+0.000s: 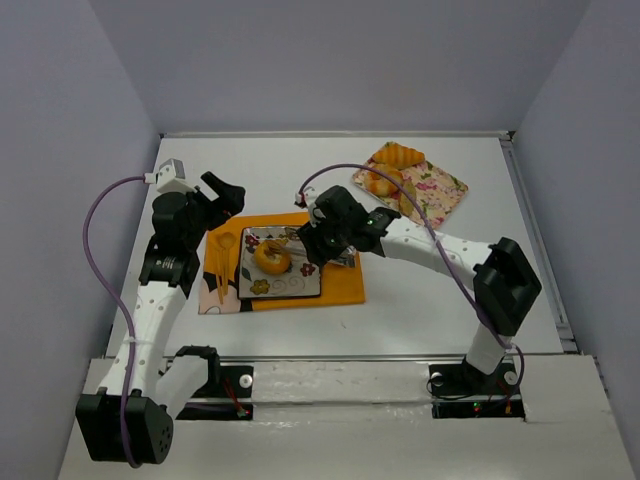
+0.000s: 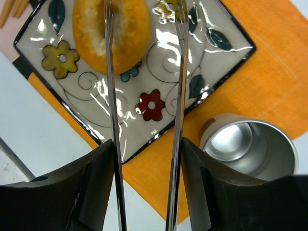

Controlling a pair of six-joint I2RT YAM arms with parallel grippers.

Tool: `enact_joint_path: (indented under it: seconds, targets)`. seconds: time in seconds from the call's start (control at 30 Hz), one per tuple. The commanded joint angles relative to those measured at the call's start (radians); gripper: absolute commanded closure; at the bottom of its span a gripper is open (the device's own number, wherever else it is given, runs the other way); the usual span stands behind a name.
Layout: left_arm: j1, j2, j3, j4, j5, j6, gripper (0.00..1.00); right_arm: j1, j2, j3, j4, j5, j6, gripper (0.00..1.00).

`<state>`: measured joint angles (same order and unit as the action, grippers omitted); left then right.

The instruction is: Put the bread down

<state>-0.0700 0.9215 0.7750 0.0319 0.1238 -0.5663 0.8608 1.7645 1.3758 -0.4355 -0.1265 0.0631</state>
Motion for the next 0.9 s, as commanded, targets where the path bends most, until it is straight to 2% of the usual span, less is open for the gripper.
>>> enact_joint_path:
  seconds: [0.0,0.27,0.43,0.63,0.77,0.87]
  targets:
    - [0.001,-0.01,0.02,0.014,0.002,0.0,0.01,0.007,-0.083,0.062,0.011,0.183,0.06,0.39]
    - [0.001,-0.016,0.015,0.014,0.002,0.0,0.01,-0.005,-0.16,0.066,0.04,0.266,0.081,0.39]
    - [0.001,-0.019,0.012,0.014,-0.004,0.002,0.01,-0.115,-0.27,0.022,0.055,0.326,0.155,0.43]
    - [0.001,-0.013,0.01,0.016,-0.015,0.003,0.01,-0.267,-0.428,-0.127,0.032,0.562,0.246,0.42]
    - [0.001,0.0,0.013,0.014,-0.026,0.005,0.01,-0.325,-0.47,-0.185,-0.031,0.645,0.283,0.4]
    - [0.003,0.013,0.01,0.02,-0.035,0.005,0.01,-0.362,-0.468,-0.205,-0.063,0.64,0.297,0.39]
